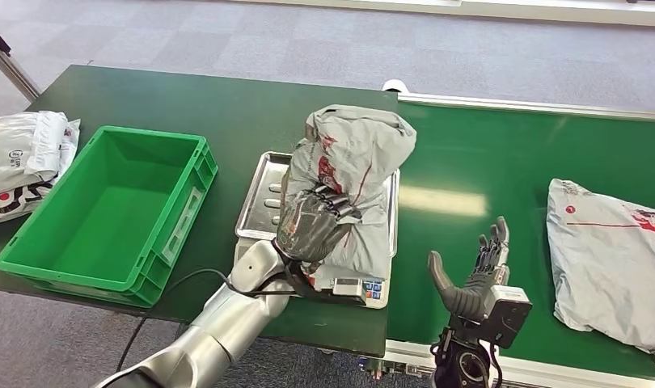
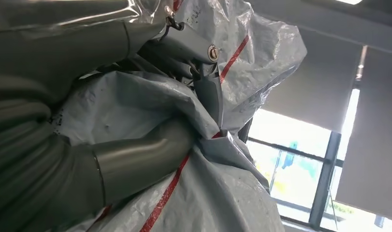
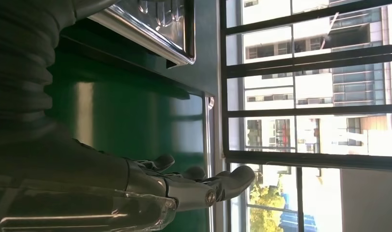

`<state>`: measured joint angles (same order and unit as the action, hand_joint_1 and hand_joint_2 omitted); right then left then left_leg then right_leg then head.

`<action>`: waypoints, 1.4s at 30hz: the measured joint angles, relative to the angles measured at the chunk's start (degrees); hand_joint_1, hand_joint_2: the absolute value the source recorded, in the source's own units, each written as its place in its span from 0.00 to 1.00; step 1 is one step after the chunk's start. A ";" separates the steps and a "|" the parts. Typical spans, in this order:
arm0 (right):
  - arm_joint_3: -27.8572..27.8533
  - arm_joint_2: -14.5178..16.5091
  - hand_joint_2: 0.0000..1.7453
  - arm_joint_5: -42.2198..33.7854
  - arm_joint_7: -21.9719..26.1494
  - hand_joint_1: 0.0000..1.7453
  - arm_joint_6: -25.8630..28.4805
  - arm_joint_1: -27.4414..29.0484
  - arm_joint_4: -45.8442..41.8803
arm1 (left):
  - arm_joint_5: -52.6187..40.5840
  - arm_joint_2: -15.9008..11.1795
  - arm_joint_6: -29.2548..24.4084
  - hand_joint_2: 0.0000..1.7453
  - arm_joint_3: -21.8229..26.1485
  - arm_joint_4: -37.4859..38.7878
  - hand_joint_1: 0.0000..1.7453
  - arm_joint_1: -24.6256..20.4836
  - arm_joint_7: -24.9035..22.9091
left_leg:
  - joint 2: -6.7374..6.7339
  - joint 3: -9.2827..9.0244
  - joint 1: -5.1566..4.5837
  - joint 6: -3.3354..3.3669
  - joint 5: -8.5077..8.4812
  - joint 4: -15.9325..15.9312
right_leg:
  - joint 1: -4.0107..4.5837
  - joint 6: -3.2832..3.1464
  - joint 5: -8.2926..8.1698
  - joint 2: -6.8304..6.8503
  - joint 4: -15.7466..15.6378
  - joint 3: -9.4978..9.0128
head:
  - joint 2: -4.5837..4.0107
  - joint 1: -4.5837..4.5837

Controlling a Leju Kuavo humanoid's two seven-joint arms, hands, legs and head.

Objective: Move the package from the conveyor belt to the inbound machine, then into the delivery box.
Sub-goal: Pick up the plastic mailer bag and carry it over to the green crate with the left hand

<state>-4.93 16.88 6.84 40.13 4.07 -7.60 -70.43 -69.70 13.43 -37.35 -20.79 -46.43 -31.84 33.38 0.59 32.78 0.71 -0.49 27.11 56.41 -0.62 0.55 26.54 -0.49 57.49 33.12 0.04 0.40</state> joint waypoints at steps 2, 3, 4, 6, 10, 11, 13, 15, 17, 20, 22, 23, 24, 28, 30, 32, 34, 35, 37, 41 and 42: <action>-0.21 -0.01 1.00 -0.07 0.00 0.00 0.00 0.09 -0.27 | -2.50 0.01 0.00 1.00 0.73 -3.12 1.00 1.41 -0.28 | 0.00 0.00 0.00 0.00 0.00 0.00 | 0.00 0.00 0.00 0.00 0.00 0.01 | 0.00 0.00; -0.29 -0.01 1.00 -0.08 0.00 0.00 0.00 0.11 -0.35 | -2.75 0.00 0.00 1.00 1.00 -4.22 1.00 1.84 -0.37 | 0.01 0.00 0.00 0.00 0.00 0.00 | 0.00 0.00 0.00 0.01 0.00 0.01 | 0.00 0.00; -0.36 -0.01 1.00 -0.08 0.00 0.00 0.00 0.13 -0.43 | -2.90 -0.01 0.00 1.00 1.24 -5.13 1.00 2.19 -0.43 | 0.02 0.00 0.00 0.00 0.00 0.00 | 0.00 0.00 0.00 0.02 0.00 0.00 | 0.00 -0.01; -0.47 -0.01 1.00 -0.08 0.00 0.00 0.00 0.17 -0.54 | -3.00 -0.01 0.00 1.00 1.66 -6.76 1.00 2.86 -0.47 | 0.02 0.00 0.00 0.00 0.00 0.00 | 0.00 0.00 0.00 0.02 0.00 0.00 | 0.00 0.00; -0.63 -0.01 1.00 -0.08 0.00 0.00 0.00 0.24 -0.68 | -3.02 -0.01 0.00 1.00 2.14 -8.94 1.00 3.80 -0.50 | 0.02 0.00 0.01 0.00 0.00 0.00 | 0.01 0.00 -0.01 0.02 0.00 0.01 | 0.00 0.01; -0.64 -0.01 1.00 -0.08 0.00 0.00 0.00 0.24 -0.69 | -3.07 -0.01 0.00 1.00 2.19 -9.23 1.00 3.90 -0.50 | 0.02 0.00 0.01 0.00 0.00 0.00 | 0.01 0.00 0.00 0.02 0.00 0.01 | 0.00 0.01; -0.65 -0.01 1.00 -0.08 0.00 0.00 0.00 0.27 -0.74 | -4.20 -0.01 0.00 1.00 2.43 -9.97 1.00 4.21 -0.73 | 0.02 0.00 0.00 0.00 0.00 0.00 | 0.00 0.00 0.00 0.01 0.00 0.01 | 0.00 0.00; -0.74 -0.01 1.00 -0.04 0.00 0.00 -0.01 0.42 -1.06 | -7.60 -0.03 0.00 1.00 3.20 -11.36 1.00 4.85 -1.89 | 0.02 0.01 0.00 0.00 0.00 0.00 | 0.00 0.00 0.00 0.01 0.00 0.01 | 0.00 0.00; -0.92 -0.01 1.00 0.07 0.00 0.00 -0.14 0.71 -1.65 | -11.76 -0.22 0.00 1.00 4.37 -13.11 1.00 5.59 -4.65 | 0.02 0.01 0.00 0.00 0.00 0.00 | 0.00 0.00 0.00 0.01 0.00 0.01 | 0.00 -0.01; -1.42 0.04 1.00 0.38 0.00 0.00 -0.56 1.36 -2.74 | -16.64 -1.99 0.00 1.00 6.57 -15.16 1.00 5.92 -12.79 | -0.01 0.01 0.02 -0.01 0.00 -0.02 | 0.02 -0.01 0.00 -0.01 0.00 0.01 | 0.00 -0.01; -1.96 0.09 1.00 0.51 0.00 0.00 -0.68 2.00 -3.52 | -17.48 -4.40 0.00 1.00 9.28 -16.23 1.00 5.75 -18.07 | -0.06 -0.01 0.06 -0.01 0.00 -0.03 | 0.07 -0.02 -0.01 -0.06 0.01 0.01 | 0.00 0.01; -2.23 0.10 1.00 0.53 0.00 0.00 -0.68 2.35 -3.88 | -16.87 -5.69 0.00 1.00 11.22 -16.64 1.00 5.57 -19.52 | -0.07 -0.03 0.09 -0.02 -0.01 -0.03 | 0.10 -0.02 -0.01 -0.08 0.01 0.02 | 0.00 0.01; -2.46 0.11 1.00 0.51 0.00 0.00 -0.63 2.70 -4.19 | -15.61 -6.94 0.00 1.00 13.40 -16.90 1.00 5.31 -19.94 | -0.08 -0.03 0.12 -0.03 -0.01 -0.03 | 0.13 -0.03 0.00 -0.09 0.02 0.02 | 0.00 0.01; -3.03 0.17 1.00 0.14 0.00 0.00 -0.20 3.77 -5.27 | -9.73 -11.63 -0.02 1.00 24.85 -15.41 1.00 3.17 -18.41 | -0.13 -0.03 0.23 -0.05 -0.02 -0.04 | 0.22 -0.06 0.00 -0.13 0.04 0.03 | 0.00 -0.02; -3.25 0.31 1.00 0.07 0.00 0.00 -0.03 4.08 -5.65 | -10.29 -13.36 -0.01 1.00 30.99 -13.32 1.00 2.12 -19.72 | -0.22 -0.03 0.23 -0.06 -0.01 -0.04 | 0.22 -0.07 0.01 -0.21 0.04 0.06 | 0.00 -0.01; -3.46 0.46 1.00 0.04 0.00 0.00 -0.19 4.37 -6.00 | -11.44 -14.80 0.00 1.00 36.24 -10.98 1.00 1.49 -21.36 | -0.26 -0.03 0.23 -0.06 -0.01 -0.04 | 0.21 -0.07 0.02 -0.24 0.04 0.08 | 0.00 0.00; -3.65 0.58 1.00 -0.04 0.00 0.00 -0.75 4.56 -6.36 | -13.33 -15.81 -0.01 1.00 40.18 -9.06 1.00 1.14 -23.48 | -0.23 -0.01 0.22 -0.06 -0.01 -0.04 | 0.21 -0.09 0.03 -0.21 0.04 0.08 | 0.00 -0.01; -3.73 0.67 1.00 -0.06 0.00 0.00 -1.04 4.60 -6.51 | -14.33 -16.09 -0.01 1.00 41.64 -8.41 1.00 1.02 -24.76 | -0.22 0.01 0.22 -0.06 -0.01 -0.04 | 0.20 -0.09 0.03 -0.20 0.04 0.08 | 0.00 -0.02; -3.84 0.90 1.00 0.05 0.00 0.00 -1.38 4.61 -6.68 | -15.88 -16.56 -0.02 1.00 44.15 -7.51 1.00 0.78 -27.61 | -0.24 0.03 0.21 -0.06 0.00 -0.04 | 0.20 -0.09 0.03 -0.22 0.03 0.08 | 0.00 -0.03; -4.03 1.37 1.00 0.38 0.00 0.00 -1.46 4.63 -6.73 | -16.54 -17.27 -0.02 1.00 48.50 -7.04 1.00 0.29 -31.53 | -0.26 0.03 0.21 -0.07 0.01 -0.03 | 0.19 -0.10 0.02 -0.24 0.02 0.11 | 0.00 -0.03; -4.07 1.46 1.00 0.42 0.00 0.00 -1.44 4.63 -6.73 | -16.53 -17.44 -0.02 1.00 49.47 -7.03 1.00 0.19 -31.84 | -0.24 0.03 0.21 -0.07 0.01 -0.03 | 0.19 -0.10 0.03 -0.23 0.02 0.11 | 0.00 -0.03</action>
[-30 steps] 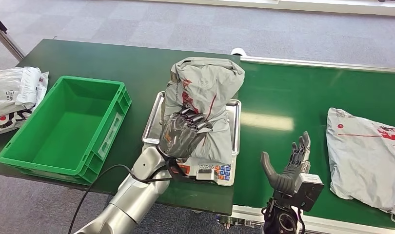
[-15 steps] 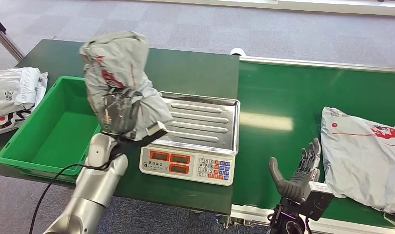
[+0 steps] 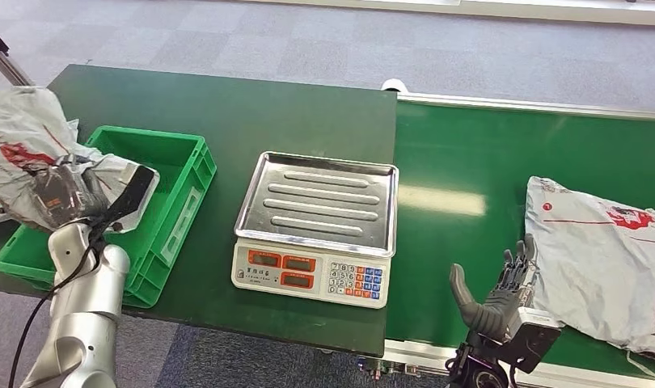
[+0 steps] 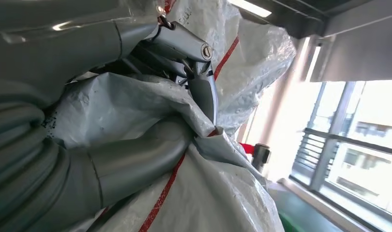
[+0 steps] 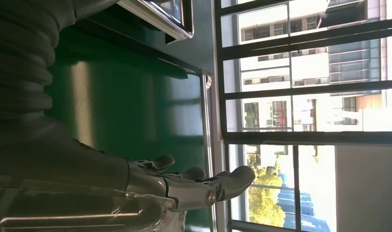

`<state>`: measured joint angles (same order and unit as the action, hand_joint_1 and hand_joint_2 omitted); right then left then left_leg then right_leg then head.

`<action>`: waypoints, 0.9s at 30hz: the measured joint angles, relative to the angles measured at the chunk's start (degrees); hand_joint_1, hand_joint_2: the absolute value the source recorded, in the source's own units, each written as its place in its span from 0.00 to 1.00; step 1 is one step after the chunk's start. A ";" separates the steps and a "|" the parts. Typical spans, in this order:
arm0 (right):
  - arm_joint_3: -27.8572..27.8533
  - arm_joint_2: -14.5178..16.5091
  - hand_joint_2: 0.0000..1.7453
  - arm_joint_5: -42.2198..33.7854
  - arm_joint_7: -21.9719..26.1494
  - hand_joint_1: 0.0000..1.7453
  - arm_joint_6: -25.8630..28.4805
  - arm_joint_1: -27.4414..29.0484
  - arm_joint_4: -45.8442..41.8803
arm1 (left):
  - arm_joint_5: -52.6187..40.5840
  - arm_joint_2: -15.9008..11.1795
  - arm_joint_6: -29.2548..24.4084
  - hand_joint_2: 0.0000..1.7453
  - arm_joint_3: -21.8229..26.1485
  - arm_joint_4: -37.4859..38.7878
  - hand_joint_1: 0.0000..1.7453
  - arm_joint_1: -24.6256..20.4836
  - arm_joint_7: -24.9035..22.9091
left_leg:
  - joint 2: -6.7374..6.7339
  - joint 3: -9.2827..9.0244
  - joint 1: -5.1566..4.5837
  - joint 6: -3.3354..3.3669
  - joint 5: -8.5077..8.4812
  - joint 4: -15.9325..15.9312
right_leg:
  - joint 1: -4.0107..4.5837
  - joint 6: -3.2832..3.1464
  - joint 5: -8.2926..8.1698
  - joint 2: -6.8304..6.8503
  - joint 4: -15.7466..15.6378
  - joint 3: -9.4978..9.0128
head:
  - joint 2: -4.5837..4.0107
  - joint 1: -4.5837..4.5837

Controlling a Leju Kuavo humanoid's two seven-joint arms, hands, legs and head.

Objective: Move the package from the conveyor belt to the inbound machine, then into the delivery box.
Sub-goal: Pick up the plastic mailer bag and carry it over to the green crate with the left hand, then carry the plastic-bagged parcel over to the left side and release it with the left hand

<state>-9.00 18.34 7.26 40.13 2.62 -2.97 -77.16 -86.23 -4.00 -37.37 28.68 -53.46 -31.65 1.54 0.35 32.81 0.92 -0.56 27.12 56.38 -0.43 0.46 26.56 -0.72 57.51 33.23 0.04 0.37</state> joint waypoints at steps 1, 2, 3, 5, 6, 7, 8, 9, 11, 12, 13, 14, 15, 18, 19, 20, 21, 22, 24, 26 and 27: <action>-0.02 0.07 1.00 0.03 0.00 0.00 0.02 0.00 0.00 | 0.01 -0.15 0.00 1.00 0.81 0.00 1.00 -0.07 -0.13 | 0.01 0.00 0.00 0.00 0.00 0.00 | 0.00 0.00 0.00 0.01 0.00 0.00 | 0.00 0.01; -0.04 0.14 1.00 0.05 0.00 0.00 0.04 -0.01 0.00 | 0.01 -0.28 0.00 0.75 1.49 0.00 1.00 -0.11 -0.17 | 0.03 0.00 0.01 0.00 0.00 0.00 | 0.01 -0.01 0.00 0.02 0.00 0.00 | 0.00 0.00; -0.07 0.21 1.00 0.06 0.00 0.00 0.05 -0.01 0.00 | 0.01 -0.36 0.00 0.50 2.01 0.00 1.00 -0.14 -0.24 | 0.04 0.00 0.01 0.00 0.00 0.00 | 0.01 -0.01 0.01 0.02 0.00 0.00 | 0.00 0.01; -0.12 0.37 1.00 0.09 0.00 0.00 0.06 -0.01 0.00 | -0.34 -0.43 0.00 0.00 2.71 0.03 1.00 -0.19 -0.81 | 0.03 0.00 0.02 0.00 0.00 0.00 | 0.02 -0.01 0.01 0.01 0.00 0.00 | 0.00 0.00; -0.16 0.43 1.00 0.10 0.00 0.00 0.07 -0.01 0.00 | -0.86 -0.47 0.01 0.00 2.95 0.19 0.99 -0.27 -1.53 | 0.02 0.00 0.02 0.00 0.00 0.00 | 0.02 -0.01 0.01 0.01 0.00 0.00 | 0.00 0.00; -0.21 0.47 1.00 0.11 0.00 0.00 0.06 -0.01 0.00 | -1.55 -0.59 0.01 0.00 3.09 0.57 0.93 -0.38 -2.64 | 0.02 0.00 0.02 0.00 0.00 0.00 | 0.02 -0.01 0.01 0.01 0.00 0.00 | 0.00 -0.01; -0.25 0.51 1.00 0.15 0.00 0.00 0.05 -0.01 0.00 | -2.27 -0.80 0.01 0.00 3.14 1.23 0.81 -0.55 -4.11 | 0.02 0.00 0.01 0.00 0.00 0.00 | 0.01 -0.01 0.01 0.01 0.00 0.00 | 0.00 -0.01; -0.29 0.54 1.00 0.22 0.00 0.00 0.04 -0.02 0.00 | -2.81 -1.12 0.01 0.00 3.06 2.29 0.68 -0.80 -5.86 | 0.03 0.00 0.01 0.00 0.00 0.00 | 0.01 -0.01 0.01 0.01 0.00 0.00 | 0.00 -0.01; -0.36 0.62 1.00 0.45 0.00 0.00 -0.01 -0.04 0.00 | -3.28 -1.96 0.01 0.00 2.53 5.19 0.49 -1.31 -9.46 | 0.03 -0.01 0.01 0.00 0.00 0.00 | 0.01 -0.01 0.01 0.01 0.00 0.00 | 0.00 0.00; -0.39 0.67 1.00 0.55 0.00 0.00 -0.04 -0.05 0.00 | -3.41 -2.33 0.01 0.00 2.15 6.71 0.49 -1.53 -10.81 | 0.02 -0.01 0.01 0.00 0.00 0.00 | 0.01 -0.01 0.00 0.01 0.00 0.00 | 0.00 0.00; -0.43 0.71 1.00 0.62 0.00 0.00 -0.07 -0.06 0.00 | -3.55 -2.71 0.02 0.00 1.74 8.07 0.37 -1.78 -11.69 | 0.04 -0.01 0.01 0.00 0.00 0.00 | 0.01 -0.01 0.01 0.02 0.00 0.00 | 0.00 0.00; -0.46 0.76 1.00 0.67 0.00 0.00 -0.09 -0.07 0.00 | -3.69 -2.98 0.02 0.00 1.36 9.19 0.25 -2.06 -12.11 | 0.07 -0.01 0.00 0.00 0.00 0.00 | 0.00 -0.01 0.01 0.05 0.00 -0.02 | 0.00 0.00; -0.50 0.82 1.00 0.71 0.00 0.00 -0.11 -0.08 0.00 | -3.79 -3.25 0.02 0.00 1.03 10.15 0.12 -2.37 -12.38 | 0.11 -0.01 0.00 0.00 0.00 0.00 | 0.00 -0.01 0.01 0.08 0.00 -0.03 | 0.00 0.00; -0.63 0.96 1.00 0.83 0.00 0.00 -0.20 -0.11 0.00 | -3.84 -3.85 0.22 0.00 0.36 12.25 0.00 -3.24 -12.84 | 0.21 -0.04 -0.01 0.00 -0.01 0.00 | -0.01 -0.01 0.01 0.13 0.00 -0.07 | 0.00 0.01; -0.69 0.98 1.00 0.87 0.00 0.00 -0.27 -0.10 0.00 | -3.85 -3.99 0.33 0.00 0.06 12.77 0.00 -3.43 -12.91 | 0.23 -0.06 -0.01 -0.01 -0.01 0.00 | -0.01 -0.01 0.02 0.13 0.00 -0.09 | 0.00 0.02; -0.74 1.00 1.00 0.92 0.00 0.00 -0.38 -0.10 0.00 | -3.85 -4.08 0.39 0.00 -0.26 13.19 0.00 -3.57 -12.88 | 0.24 -0.08 -0.01 -0.01 -0.01 0.00 | -0.01 -0.01 0.02 0.14 0.00 -0.11 | 0.00 0.00; -0.78 1.02 1.00 0.99 0.00 0.00 -0.48 -0.11 0.00 | -3.79 -4.13 0.36 0.00 -0.56 13.51 0.00 -3.69 -12.63 | 0.24 -0.11 -0.01 -0.01 -0.02 0.00 | -0.01 -0.02 0.02 0.15 0.00 -0.13 | 0.00 0.01; -0.79 1.03 1.00 1.08 0.00 0.00 -0.57 -0.11 0.00 | -3.52 -4.11 0.25 0.00 -0.75 13.72 0.00 -3.82 -12.03 | 0.24 -0.13 -0.01 -0.02 -0.02 0.00 | -0.01 -0.02 0.02 0.16 0.00 -0.16 | 0.00 0.00; -0.79 1.07 1.00 1.25 0.00 0.00 -0.64 -0.11 0.00 | -2.11 -3.83 0.07 0.00 -0.83 13.88 0.00 -4.11 -9.46 | 0.24 -0.19 -0.01 -0.03 -0.04 0.00 | -0.01 -0.02 0.01 0.19 0.00 -0.23 | 0.00 0.00; -0.79 1.16 1.00 1.14 0.00 0.00 -0.62 -0.11 0.00 | 0.47 -3.22 0.02 0.00 -0.78 13.37 0.00 -4.23 -5.07 | 0.26 -0.24 -0.01 -0.04 -0.05 0.00 | -0.01 -0.02 0.01 0.24 0.00 -0.31 | 0.00 0.00; -0.78 1.22 1.00 0.91 0.01 0.00 -0.58 -0.11 0.00 | 2.39 -2.66 0.02 0.00 -0.71 12.45 0.00 -4.09 -1.86 | 0.28 -0.26 -0.01 -0.04 -0.05 0.00 | -0.01 -0.02 0.01 0.27 0.00 -0.33 | 0.00 0.00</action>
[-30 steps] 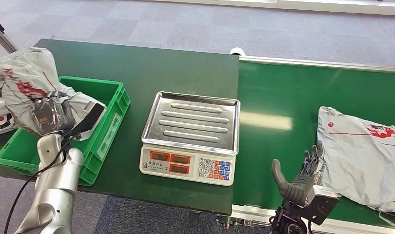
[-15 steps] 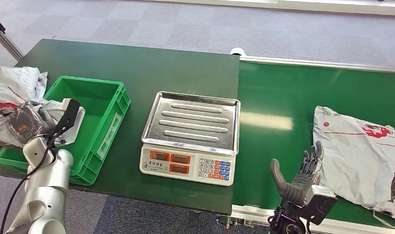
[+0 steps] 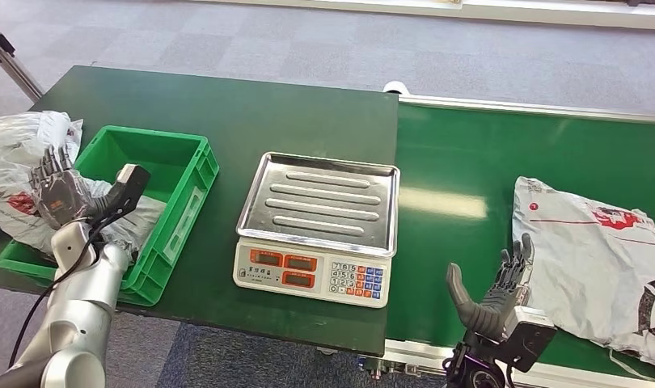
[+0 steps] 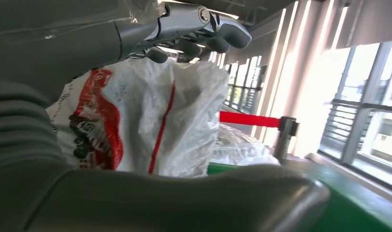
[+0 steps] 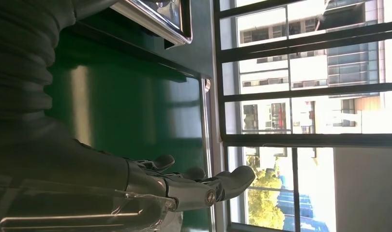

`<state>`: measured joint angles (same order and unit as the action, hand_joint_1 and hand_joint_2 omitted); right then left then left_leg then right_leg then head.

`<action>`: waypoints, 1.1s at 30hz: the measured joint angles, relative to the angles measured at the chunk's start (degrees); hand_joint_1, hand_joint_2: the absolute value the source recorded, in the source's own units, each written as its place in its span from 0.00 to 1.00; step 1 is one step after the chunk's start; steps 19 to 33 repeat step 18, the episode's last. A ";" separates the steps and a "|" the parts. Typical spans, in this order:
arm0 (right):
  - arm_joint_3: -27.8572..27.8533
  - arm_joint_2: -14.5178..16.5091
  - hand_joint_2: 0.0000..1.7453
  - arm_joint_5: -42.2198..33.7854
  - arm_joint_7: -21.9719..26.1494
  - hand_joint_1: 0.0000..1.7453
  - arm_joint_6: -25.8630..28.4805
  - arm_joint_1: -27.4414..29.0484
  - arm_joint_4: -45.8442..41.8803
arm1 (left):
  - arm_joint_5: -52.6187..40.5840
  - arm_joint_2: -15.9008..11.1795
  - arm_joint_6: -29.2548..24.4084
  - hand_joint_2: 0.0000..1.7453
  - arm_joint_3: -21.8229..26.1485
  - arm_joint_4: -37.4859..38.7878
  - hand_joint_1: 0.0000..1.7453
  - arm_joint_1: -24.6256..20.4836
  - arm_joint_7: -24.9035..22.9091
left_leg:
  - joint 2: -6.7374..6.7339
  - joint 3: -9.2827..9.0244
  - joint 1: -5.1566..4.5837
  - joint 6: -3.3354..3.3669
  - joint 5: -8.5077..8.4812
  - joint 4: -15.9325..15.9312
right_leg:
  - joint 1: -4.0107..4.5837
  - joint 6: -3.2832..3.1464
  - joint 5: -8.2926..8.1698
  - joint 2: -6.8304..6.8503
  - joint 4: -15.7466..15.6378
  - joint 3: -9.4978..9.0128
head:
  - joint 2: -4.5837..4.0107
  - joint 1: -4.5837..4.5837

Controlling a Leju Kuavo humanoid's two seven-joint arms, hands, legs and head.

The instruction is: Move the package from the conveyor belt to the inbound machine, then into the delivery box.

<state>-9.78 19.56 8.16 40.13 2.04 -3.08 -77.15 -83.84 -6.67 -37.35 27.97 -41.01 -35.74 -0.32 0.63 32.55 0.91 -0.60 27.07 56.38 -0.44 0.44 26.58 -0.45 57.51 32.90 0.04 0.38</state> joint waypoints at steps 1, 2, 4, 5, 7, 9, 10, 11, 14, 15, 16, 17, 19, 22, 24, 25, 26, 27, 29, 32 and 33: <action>0.02 0.04 1.00 -0.32 0.00 0.00 0.07 0.00 0.00 | 2.70 0.82 -0.01 0.00 0.15 -1.45 0.00 0.28 4.18 | 0.02 -0.01 -0.01 0.00 0.00 0.00 | -0.01 0.00 0.00 0.03 0.00 -0.02 | 0.00 0.00; 0.06 0.07 1.00 -0.68 0.00 0.00 0.19 -0.01 0.00 | 6.60 1.83 -0.01 0.00 0.35 -3.26 0.00 0.59 9.52 | 0.05 -0.01 -0.02 0.00 0.00 0.00 | -0.02 0.00 0.00 0.06 0.00 -0.05 | 0.00 0.00; 0.31 0.08 1.00 -1.20 -0.01 0.00 0.44 -0.13 0.01 | 17.69 4.24 -0.02 0.00 0.79 -7.15 0.00 1.25 21.85 | 0.07 -0.02 -0.09 0.01 0.00 0.00 | -0.07 0.00 0.00 0.09 0.00 -0.09 | 0.00 0.01; 0.50 0.09 1.00 -1.40 -0.01 0.00 0.58 -0.25 0.01 | 23.83 5.38 -0.02 0.00 0.87 -8.89 0.00 1.60 27.29 | 0.05 -0.03 -0.11 0.01 0.00 0.00 | -0.09 0.01 0.00 0.08 0.00 -0.10 | 0.00 0.01; 1.02 0.07 1.00 -1.93 -0.01 0.00 1.02 -0.57 0.03 | 35.82 7.45 0.05 0.00 0.24 -12.49 0.00 2.98 34.99 | -0.02 -0.07 -0.14 0.02 0.02 0.00 | -0.11 0.01 -0.01 0.00 0.00 -0.10 | 0.00 0.01; 1.61 0.00 1.00 -2.68 -0.01 0.00 1.62 -0.88 0.07 | 47.29 8.96 0.56 0.00 -1.85 -16.56 0.00 5.57 38.82 | -0.06 -0.10 -0.15 0.03 0.03 0.00 | -0.12 0.01 -0.01 -0.06 0.00 -0.08 | 0.00 0.01; 1.90 -0.04 1.00 -3.02 -0.01 0.00 1.86 -1.02 0.10 | 52.22 9.57 0.92 0.00 -3.43 -18.70 0.00 7.25 39.65 | -0.06 -0.10 -0.14 0.03 0.04 0.00 | -0.12 0.01 0.00 -0.06 0.00 -0.05 | 0.00 0.02; 2.16 -0.09 1.00 -3.27 -0.01 0.00 2.04 -1.15 0.12 | 55.77 10.08 1.21 0.00 -5.18 -20.72 0.00 8.97 40.01 | -0.04 -0.06 -0.14 0.03 0.04 0.00 | -0.11 0.02 0.01 -0.04 0.00 -0.02 | 0.00 0.01; 2.79 -0.26 1.00 -3.55 -0.01 0.00 2.23 -1.47 0.14 | 59.39 11.41 1.32 0.00 -9.90 -25.30 0.00 13.33 40.39 | 0.00 0.09 -0.12 0.03 0.03 0.00 | -0.09 0.03 0.03 0.01 0.00 0.08 | 0.00 -0.01; 2.94 -0.31 1.00 -3.57 -0.01 0.00 2.25 -1.53 0.15 | 59.66 11.70 1.28 0.00 -11.02 -26.34 0.00 14.25 40.44 | -0.01 0.11 -0.12 0.03 0.03 0.00 | -0.09 0.03 0.03 -0.01 0.00 0.10 | 0.00 0.00; 3.08 -0.35 1.00 -3.60 -0.01 0.00 2.26 -1.56 0.17 | 59.92 11.88 1.26 0.00 -11.88 -27.17 0.00 14.90 40.45 | -0.03 0.11 -0.12 0.03 0.04 0.00 | -0.09 0.03 0.02 -0.02 0.00 0.11 | 0.00 0.01; 3.19 -0.40 1.00 -3.64 -0.01 0.00 2.26 -1.56 0.18 | 60.16 11.98 1.25 0.00 -12.53 -27.85 0.00 15.37 40.45 | -0.04 0.11 -0.12 0.03 0.04 0.00 | -0.09 0.03 0.02 -0.03 0.00 0.12 | 0.00 0.01; 3.23 -0.43 1.00 -3.67 -0.01 0.00 2.26 -1.56 0.19 | 60.27 12.02 1.25 0.00 -12.84 -28.16 0.00 15.57 40.45 | -0.04 0.11 -0.12 0.03 0.04 0.00 | -0.09 0.03 0.02 -0.04 0.00 0.12 | 0.00 0.00; 3.23 -0.43 1.00 -3.67 -0.01 0.00 2.26 -1.56 0.19 | 60.27 12.02 1.25 0.00 -12.84 -28.16 0.00 15.57 40.45 | -0.04 0.11 -0.12 0.03 0.04 0.00 | -0.09 0.03 0.02 -0.04 0.00 0.12 | 0.00 0.00; 3.23 -0.43 1.00 -3.67 -0.01 0.00 2.26 -1.56 0.19 | 60.27 12.02 1.25 0.00 -12.84 -28.16 0.00 15.57 40.45 | -0.04 0.11 -0.12 0.03 0.04 0.00 | -0.09 0.03 0.02 -0.04 0.00 0.12 | 0.00 0.00; 3.23 -0.43 1.00 -3.67 -0.01 0.00 2.26 -1.56 0.19 | 60.27 12.02 1.25 0.00 -12.84 -28.16 0.00 15.57 40.45 | -0.04 0.11 -0.12 0.03 0.04 0.00 | -0.09 0.03 0.02 -0.04 0.00 0.12 | 0.00 0.00; 3.23 -0.43 1.00 -3.67 -0.01 0.00 2.26 -1.56 0.19 | 60.27 12.02 1.25 0.00 -12.84 -28.16 0.00 15.57 40.45 | -0.04 0.11 -0.12 0.03 0.04 0.00 | -0.09 0.03 0.02 -0.04 0.00 0.12 | 0.00 0.00; 3.23 -0.43 1.00 -3.67 -0.01 0.00 2.26 -1.56 0.19 | 60.27 12.02 1.25 0.00 -12.84 -28.16 0.00 15.57 40.45 | -0.04 0.11 -0.12 0.03 0.04 0.00 | -0.09 0.03 0.02 -0.04 0.00 0.12 | 0.00 0.00; 3.23 -0.43 1.00 -3.67 -0.01 0.00 2.26 -1.56 0.19 | 60.27 12.02 1.25 0.00 -12.84 -28.16 0.00 15.57 40.45 | -0.04 0.11 -0.12 0.03 0.04 0.00 | -0.09 0.03 0.02 -0.04 0.00 0.12 | 0.00 0.00; 3.23 -0.43 1.00 -3.67 -0.01 0.00 2.26 -1.56 0.19 | 60.27 12.02 1.25 0.00 -12.84 -28.16 0.00 15.57 40.45 | -0.04 0.11 -0.12 0.03 0.04 0.00 | -0.09 0.03 0.02 -0.04 0.00 0.12 | 0.00 0.00; 3.23 -0.43 1.00 -3.67 -0.01 0.00 2.26 -1.56 0.19 | 60.27 12.02 1.25 0.00 -12.84 -28.16 0.00 15.57 40.45 | -0.04 0.11 -0.12 0.03 0.04 0.00 | -0.09 0.03 0.02 -0.04 0.00 0.12 | 0.00 0.00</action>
